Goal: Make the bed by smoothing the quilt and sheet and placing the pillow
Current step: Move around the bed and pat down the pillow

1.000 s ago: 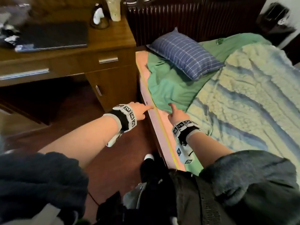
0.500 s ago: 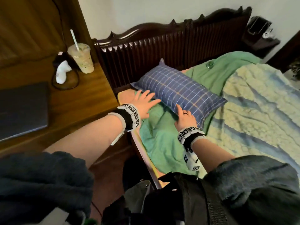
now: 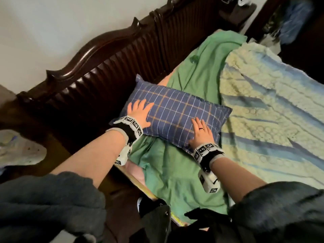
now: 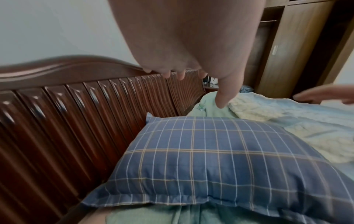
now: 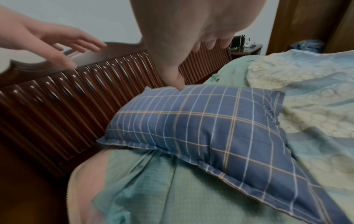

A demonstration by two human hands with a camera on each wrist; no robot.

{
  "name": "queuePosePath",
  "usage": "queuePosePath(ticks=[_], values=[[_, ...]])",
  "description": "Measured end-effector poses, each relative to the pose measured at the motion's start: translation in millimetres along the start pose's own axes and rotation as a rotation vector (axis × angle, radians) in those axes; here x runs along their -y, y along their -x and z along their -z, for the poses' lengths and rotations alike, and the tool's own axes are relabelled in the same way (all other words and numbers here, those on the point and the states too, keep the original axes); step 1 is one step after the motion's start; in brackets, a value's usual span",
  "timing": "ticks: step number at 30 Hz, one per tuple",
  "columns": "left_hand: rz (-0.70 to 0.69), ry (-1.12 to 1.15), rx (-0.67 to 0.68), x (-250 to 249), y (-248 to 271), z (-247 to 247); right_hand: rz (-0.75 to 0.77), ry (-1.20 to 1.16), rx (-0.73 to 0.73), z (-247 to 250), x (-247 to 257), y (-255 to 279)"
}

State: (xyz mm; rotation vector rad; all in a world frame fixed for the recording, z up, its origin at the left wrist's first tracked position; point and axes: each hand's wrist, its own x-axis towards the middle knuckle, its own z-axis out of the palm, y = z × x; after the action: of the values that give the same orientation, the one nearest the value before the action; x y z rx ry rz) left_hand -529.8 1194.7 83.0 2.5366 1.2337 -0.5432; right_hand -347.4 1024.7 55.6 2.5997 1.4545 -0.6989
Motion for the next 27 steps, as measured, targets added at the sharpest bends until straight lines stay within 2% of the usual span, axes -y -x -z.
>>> queuePosePath(ticks=[5,12,15,18,22,27], values=[[-0.02,0.01,0.076,8,-64,-14,-0.097,0.051,0.063,-14,-19,-43],[-0.265,-0.134,0.159,17,-156,-46,-0.242,-0.003,0.192,-26,-12,-128],[-0.256,-0.213,0.163,15,-193,-63,-0.362,-0.101,0.236,-42,-13,-157],[-0.229,-0.217,0.197,10,-212,-84,-0.436,-0.106,0.279,-65,-19,-167],[-0.218,-0.19,0.183,7,-220,-101,-0.424,-0.148,0.249,-78,-25,-172],[-0.27,-0.153,0.055,-3,-225,-83,-0.415,-0.107,0.146,-71,-26,-176]])
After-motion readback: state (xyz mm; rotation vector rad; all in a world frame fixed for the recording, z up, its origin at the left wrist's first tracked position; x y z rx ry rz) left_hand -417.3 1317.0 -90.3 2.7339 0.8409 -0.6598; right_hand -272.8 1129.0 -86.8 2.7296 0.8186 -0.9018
